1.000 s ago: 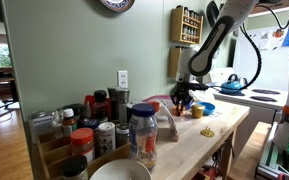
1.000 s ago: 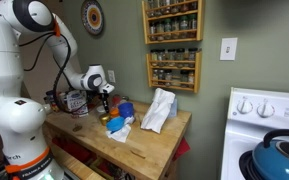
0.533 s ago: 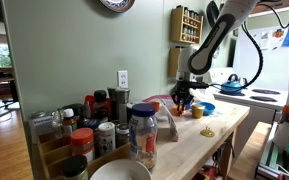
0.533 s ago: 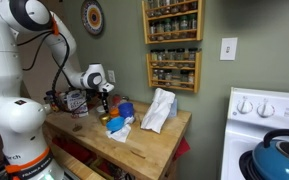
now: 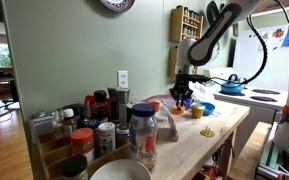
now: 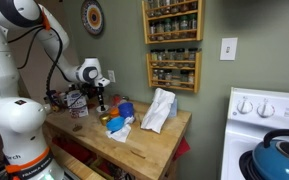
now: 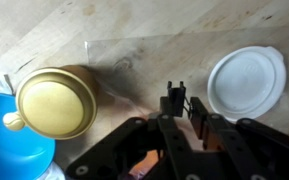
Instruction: Put the clip on the white packet
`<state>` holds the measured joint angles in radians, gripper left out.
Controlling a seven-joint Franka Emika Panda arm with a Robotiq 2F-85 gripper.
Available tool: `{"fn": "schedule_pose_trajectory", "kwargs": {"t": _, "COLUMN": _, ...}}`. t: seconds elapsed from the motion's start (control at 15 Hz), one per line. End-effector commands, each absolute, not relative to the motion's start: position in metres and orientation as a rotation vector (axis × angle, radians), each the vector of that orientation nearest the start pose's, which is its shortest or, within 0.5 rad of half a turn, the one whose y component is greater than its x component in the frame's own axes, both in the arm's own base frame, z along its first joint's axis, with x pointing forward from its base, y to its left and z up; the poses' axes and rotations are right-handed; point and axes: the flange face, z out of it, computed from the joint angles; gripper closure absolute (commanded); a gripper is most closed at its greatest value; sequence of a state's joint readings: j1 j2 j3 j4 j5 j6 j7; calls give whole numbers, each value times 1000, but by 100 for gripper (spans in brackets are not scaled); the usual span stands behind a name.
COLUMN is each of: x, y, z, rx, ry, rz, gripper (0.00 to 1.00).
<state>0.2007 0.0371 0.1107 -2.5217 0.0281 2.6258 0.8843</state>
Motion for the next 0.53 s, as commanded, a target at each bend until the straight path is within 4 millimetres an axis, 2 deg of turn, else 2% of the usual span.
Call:
{"fn": "schedule_pose_trajectory", "kwargs": {"t": 0.0, "x": 437, "y": 161, "z": 297, "rx": -2939, "ry": 841, "rz": -37, "gripper": 94}}
{"fn": "schedule_pose_trajectory", "kwargs": {"t": 0.27, "x": 429, "y": 185, "z": 331, "rx": -2900, "ry": 791, "rz": 17, "gripper": 94}}
{"fn": "schedule_pose_trajectory", "kwargs": {"t": 0.47, "x": 422, "y": 213, "z": 362, "rx": -2863, "ry": 740, "rz": 93, "gripper": 94}}
